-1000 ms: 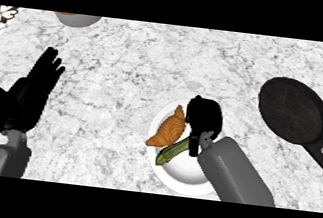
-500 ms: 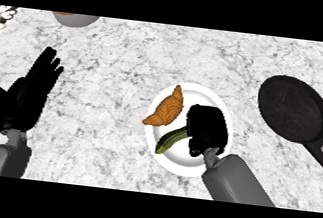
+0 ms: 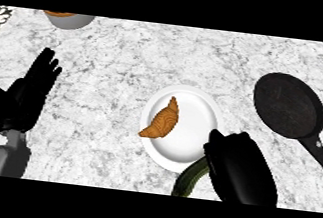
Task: Pick the squash from the plate and place it in the pan
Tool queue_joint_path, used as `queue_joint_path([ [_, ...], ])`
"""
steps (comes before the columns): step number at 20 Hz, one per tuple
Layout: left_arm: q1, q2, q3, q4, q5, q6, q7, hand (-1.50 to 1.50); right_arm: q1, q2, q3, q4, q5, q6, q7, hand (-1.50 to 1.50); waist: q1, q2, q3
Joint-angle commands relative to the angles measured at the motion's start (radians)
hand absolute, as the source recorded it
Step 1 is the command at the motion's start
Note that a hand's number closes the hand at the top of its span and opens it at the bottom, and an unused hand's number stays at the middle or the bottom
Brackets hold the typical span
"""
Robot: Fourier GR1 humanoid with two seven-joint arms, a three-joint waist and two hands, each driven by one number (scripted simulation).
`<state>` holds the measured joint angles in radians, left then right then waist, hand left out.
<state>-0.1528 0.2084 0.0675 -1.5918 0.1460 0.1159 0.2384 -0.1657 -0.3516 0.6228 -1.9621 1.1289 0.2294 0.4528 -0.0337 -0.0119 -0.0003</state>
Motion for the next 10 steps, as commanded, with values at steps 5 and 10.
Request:
queue_joint_path([
  [5,0.009,-0.012,-0.004,-0.001,-0.001,-0.021,-0.016,0.0,0.09,-0.103,-0.118,-0.45,-0.009,0.156,0.057,1.5,0.024,0.009,0.0],
  [10,-0.046,0.007,0.016,0.009,0.002,-0.028,0.024,0.0,-0.007,-0.033,-0.335,-0.413,-0.163,0.233,0.049,1.5,0.033,0.012,0.0],
])
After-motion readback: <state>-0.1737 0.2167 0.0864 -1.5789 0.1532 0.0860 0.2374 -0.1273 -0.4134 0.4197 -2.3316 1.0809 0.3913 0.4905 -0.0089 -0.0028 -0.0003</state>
